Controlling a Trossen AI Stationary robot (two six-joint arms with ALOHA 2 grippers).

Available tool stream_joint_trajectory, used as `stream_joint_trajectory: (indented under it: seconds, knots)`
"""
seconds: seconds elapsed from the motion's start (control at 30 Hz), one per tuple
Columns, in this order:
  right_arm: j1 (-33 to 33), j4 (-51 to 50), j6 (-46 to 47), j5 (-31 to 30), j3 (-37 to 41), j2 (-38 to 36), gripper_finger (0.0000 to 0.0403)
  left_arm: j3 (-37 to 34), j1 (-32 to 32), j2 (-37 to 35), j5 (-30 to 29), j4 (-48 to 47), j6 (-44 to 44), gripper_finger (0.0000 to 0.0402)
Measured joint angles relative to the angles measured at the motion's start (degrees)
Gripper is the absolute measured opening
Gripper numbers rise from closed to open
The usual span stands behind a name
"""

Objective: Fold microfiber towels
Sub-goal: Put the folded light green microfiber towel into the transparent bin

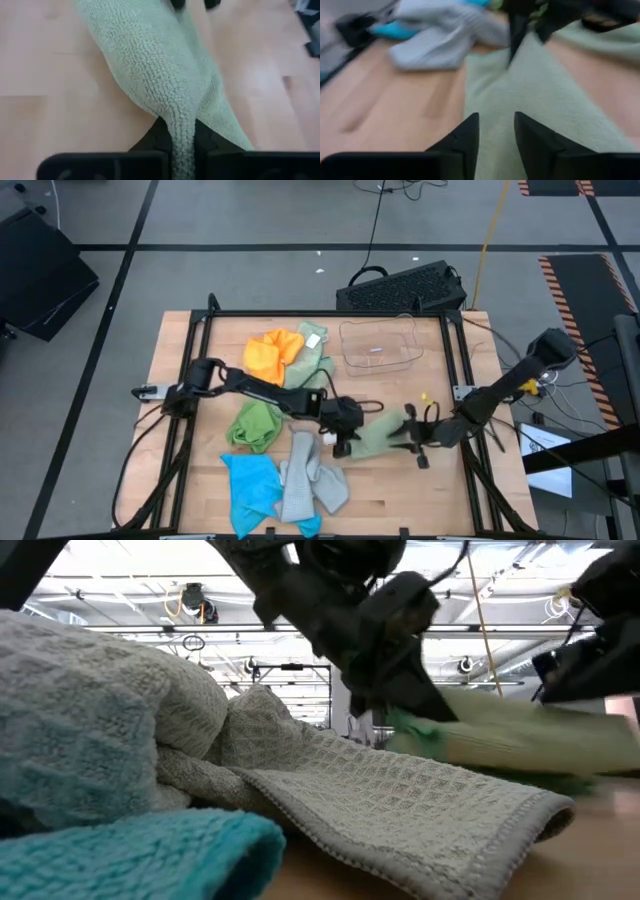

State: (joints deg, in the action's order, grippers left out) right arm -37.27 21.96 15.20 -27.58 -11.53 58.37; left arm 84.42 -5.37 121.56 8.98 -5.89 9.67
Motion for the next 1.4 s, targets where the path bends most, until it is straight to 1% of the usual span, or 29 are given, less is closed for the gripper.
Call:
stream_joint_trajectory:
  seconds: [0.07, 0.13, 0.27, 0.33, 0.37, 0.47, 0.6, 0.7, 0.8, 0.87, 0.93, 1.0, 1.1, 1.23, 1.3, 1.4]
  knots:
    - [0.22, -3.11, -2.88, -5.09, 0.02, -5.30, 0.0134, 0.03, 1.52, -2.11, -0.43, -1.78, -1.77, 0.0020]
    - [0.21, -4.81, -7.65, -11.10, 0.02, -10.08, 0.0141, 0.58, 3.06, -4.35, -0.53, -4.22, -3.94, 0.0020]
    - [0.21, -3.40, -19.43, -24.65, -0.02, -16.71, 0.0143, 3.87, 6.35, -6.39, -0.49, -11.41, -7.93, 0.0020]
    - [0.23, -0.83, -25.91, -29.09, -0.02, -18.57, 0.0141, 6.73, 8.22, -6.45, -0.49, -16.45, -10.12, 0.0020]
    - [0.23, 0.53, -28.79, -29.95, -0.02, -19.15, 0.0140, 8.41, 9.22, -6.45, -0.52, -18.04, -11.45, 0.0020]
    - [0.23, 5.83, -36.34, -30.90, -0.02, -19.75, 0.0140, 13.66, 12.17, -6.67, 0.03, -22.88, -14.75, 0.0020]
    - [0.23, 9.19, -41.43, -31.10, -0.02, -19.72, 0.0139, 20.69, 15.85, -6.65, 4.15, -27.25, -17.96, 0.0020]
    - [0.33, 10.05, -43.99, -31.27, -0.02, -19.73, 0.0139, 24.85, 18.82, -6.67, 6.18, -27.39, -19.06, 0.0020]
    - [1.14, 10.39, -45.34, -33.04, -0.02, -19.76, 0.0139, 27.20, 22.23, -6.45, 6.24, -27.28, -18.58, 0.0020]
    - [1.84, 10.36, -46.38, -34.30, -0.02, -19.72, 0.0139, 27.76, 24.57, -6.25, 7.52, -26.76, -17.48, 0.0020]
    - [2.63, 10.41, -47.19, -35.32, -0.02, -19.74, 0.0139, 27.92, 26.63, -5.48, 10.66, -24.40, -15.81, 0.0020]
    - [3.28, 10.39, -47.59, -35.53, -0.02, -19.75, 0.0139, 27.89, 28.32, -4.49, 14.22, -23.94, -13.88, 0.0020]
    - [4.06, 10.34, -47.57, -35.43, -0.02, -19.76, 0.0139, 27.87, 29.61, -2.19, 17.60, -21.15, -11.98, 0.0020]
    - [4.45, 10.29, -47.03, -35.49, -0.05, -19.72, 0.0139, 27.85, 29.58, -0.01, 21.29, -17.89, -10.94, 0.0020]
    - [4.66, 10.39, -46.52, -35.51, -0.05, -19.73, 0.0139, 27.85, 29.30, 0.96, 22.36, -16.41, -10.70, 0.0020]
    - [4.69, 10.39, -46.04, -35.48, -0.05, -19.73, 0.0139, 27.85, 29.16, 1.96, 21.89, -16.54, -10.85, 0.0020]
